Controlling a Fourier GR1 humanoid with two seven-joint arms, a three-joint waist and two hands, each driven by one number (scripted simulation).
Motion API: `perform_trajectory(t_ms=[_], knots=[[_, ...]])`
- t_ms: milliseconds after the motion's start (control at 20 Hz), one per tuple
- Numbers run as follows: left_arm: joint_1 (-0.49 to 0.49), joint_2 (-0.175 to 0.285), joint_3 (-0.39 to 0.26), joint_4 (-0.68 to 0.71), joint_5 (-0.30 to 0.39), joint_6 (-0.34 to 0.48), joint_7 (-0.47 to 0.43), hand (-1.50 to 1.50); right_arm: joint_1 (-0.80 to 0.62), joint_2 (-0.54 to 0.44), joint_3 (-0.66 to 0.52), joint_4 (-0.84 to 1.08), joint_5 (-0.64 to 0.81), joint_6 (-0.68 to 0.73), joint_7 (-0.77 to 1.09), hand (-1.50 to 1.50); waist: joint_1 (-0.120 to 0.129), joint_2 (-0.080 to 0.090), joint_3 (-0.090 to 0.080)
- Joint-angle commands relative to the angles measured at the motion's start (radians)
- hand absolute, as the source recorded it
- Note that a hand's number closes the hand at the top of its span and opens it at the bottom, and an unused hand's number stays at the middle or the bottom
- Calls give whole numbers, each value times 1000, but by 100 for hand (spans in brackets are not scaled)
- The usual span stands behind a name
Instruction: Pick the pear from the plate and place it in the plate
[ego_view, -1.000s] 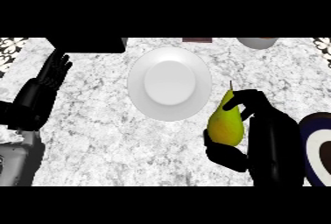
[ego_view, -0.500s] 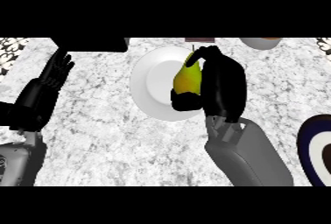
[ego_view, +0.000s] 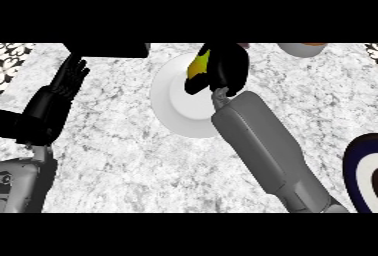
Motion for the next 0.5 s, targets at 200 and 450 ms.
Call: perform_trajectory(t_ms=[200,450], knots=[[-11,-22,-22,-23,-9,-4,34,0,-148,2,0,420,-156,-174,-142,150,27,6,0],[-33,1,13,-14,18,-28,30,0,-171,2,-77,530,-269,-301,-190,-150,41,12,1]])
